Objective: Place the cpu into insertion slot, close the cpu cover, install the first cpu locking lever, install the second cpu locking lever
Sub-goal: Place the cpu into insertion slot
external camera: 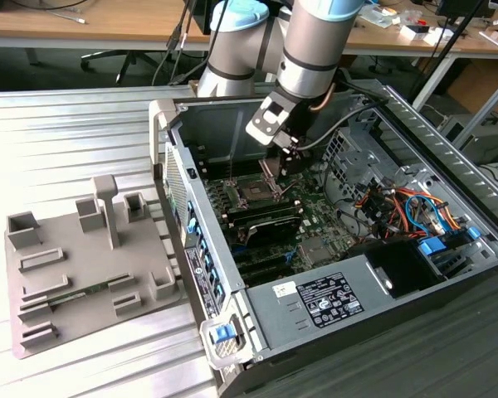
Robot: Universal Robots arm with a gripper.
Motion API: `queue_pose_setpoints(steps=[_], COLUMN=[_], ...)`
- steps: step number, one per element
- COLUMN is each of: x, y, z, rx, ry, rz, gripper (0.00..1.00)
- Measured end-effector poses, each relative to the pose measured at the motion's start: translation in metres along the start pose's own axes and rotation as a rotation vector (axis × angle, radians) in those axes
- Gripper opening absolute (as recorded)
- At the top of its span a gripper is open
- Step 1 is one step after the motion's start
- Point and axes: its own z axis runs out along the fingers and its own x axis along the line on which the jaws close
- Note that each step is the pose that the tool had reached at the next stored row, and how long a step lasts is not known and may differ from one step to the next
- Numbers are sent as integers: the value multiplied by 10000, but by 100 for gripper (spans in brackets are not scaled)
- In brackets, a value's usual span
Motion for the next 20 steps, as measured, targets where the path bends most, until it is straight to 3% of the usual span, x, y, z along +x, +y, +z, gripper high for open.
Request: queue_pose_setpoints(steps=[20], x=[0], y=[-29], z=[25], rx=[0], ry=[0], rz=[0], gripper=[55])
